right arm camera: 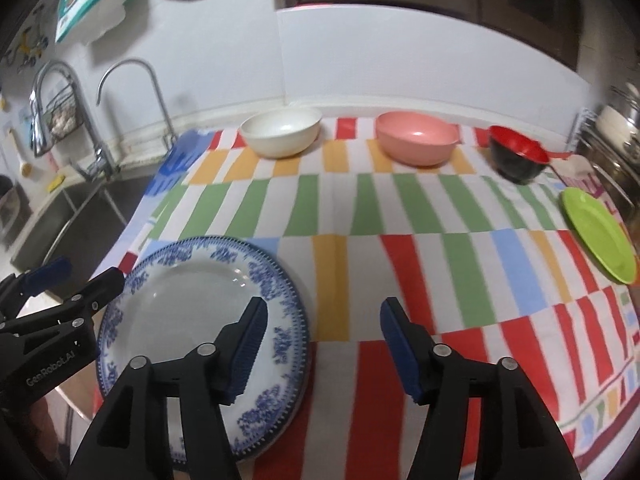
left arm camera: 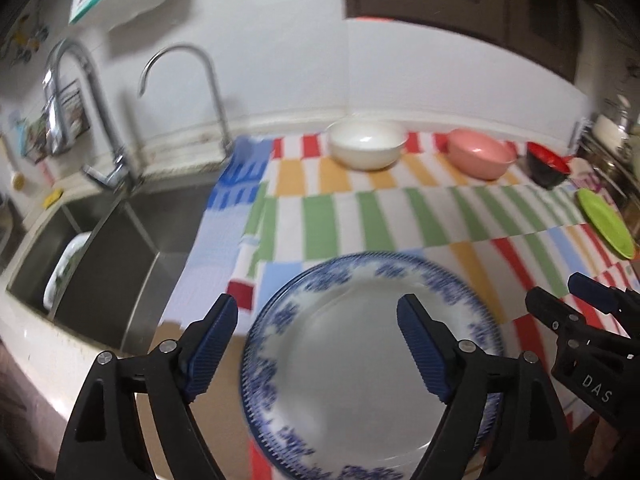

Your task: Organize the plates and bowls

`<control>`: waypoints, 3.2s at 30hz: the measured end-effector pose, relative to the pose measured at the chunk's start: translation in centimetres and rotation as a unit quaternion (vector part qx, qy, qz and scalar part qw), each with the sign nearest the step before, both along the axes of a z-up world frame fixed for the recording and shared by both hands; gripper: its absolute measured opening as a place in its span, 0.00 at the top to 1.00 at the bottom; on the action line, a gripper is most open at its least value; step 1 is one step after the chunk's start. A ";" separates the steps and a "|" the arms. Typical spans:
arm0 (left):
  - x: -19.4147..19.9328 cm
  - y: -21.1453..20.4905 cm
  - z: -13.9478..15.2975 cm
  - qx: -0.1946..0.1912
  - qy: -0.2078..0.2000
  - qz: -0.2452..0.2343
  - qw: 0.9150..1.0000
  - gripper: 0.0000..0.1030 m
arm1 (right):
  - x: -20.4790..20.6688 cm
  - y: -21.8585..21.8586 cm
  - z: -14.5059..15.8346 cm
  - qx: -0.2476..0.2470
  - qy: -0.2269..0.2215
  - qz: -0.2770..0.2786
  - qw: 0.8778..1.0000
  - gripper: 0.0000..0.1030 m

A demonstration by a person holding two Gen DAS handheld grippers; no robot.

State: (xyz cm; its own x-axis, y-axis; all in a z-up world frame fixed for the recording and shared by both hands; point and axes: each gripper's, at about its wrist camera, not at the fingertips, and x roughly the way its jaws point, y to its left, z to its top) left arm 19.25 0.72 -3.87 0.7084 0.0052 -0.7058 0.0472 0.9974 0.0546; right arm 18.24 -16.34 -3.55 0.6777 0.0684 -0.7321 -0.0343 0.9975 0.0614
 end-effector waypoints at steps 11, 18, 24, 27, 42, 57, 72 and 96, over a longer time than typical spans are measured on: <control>0.7 -6.2 3.6 -0.004 -0.061 -0.079 0.995 0.08 | -2.0 -6.3 3.5 -0.007 -0.054 -0.098 0.994 0.27; 1.5 -11.6 5.7 -0.013 -0.092 -0.120 0.988 0.06 | -2.7 -11.1 5.5 -0.017 -0.084 -0.140 0.986 0.22; 1.7 -16.1 7.2 -0.021 -0.112 -0.146 0.983 0.05 | -3.2 -15.6 6.9 -0.023 -0.104 -0.170 0.980 0.22; 1.8 -18.5 7.6 -0.023 -0.119 -0.160 0.980 0.04 | -3.3 -18.1 7.4 -0.025 -0.112 -0.186 0.976 0.22; 4.1 -31.4 8.1 -0.036 -0.116 -0.219 0.968 0.04 | -3.2 -29.8 7.1 -0.035 -0.128 -0.258 0.957 0.22; 9.2 -42.3 6.0 -0.029 -0.080 -0.268 0.960 0.04 | 0.1 -39.9 4.6 -0.034 -0.101 -0.302 0.947 0.22; 15.2 -49.7 0.2 -0.010 -0.035 -0.282 0.959 0.06 | 4.6 -47.4 -1.1 -0.015 -0.053 -0.335 0.941 0.22; 19.2 -54.5 -6.6 -0.005 0.052 -0.290 0.956 0.32 | 9.0 -51.8 -7.6 0.013 0.018 -0.335 0.942 0.43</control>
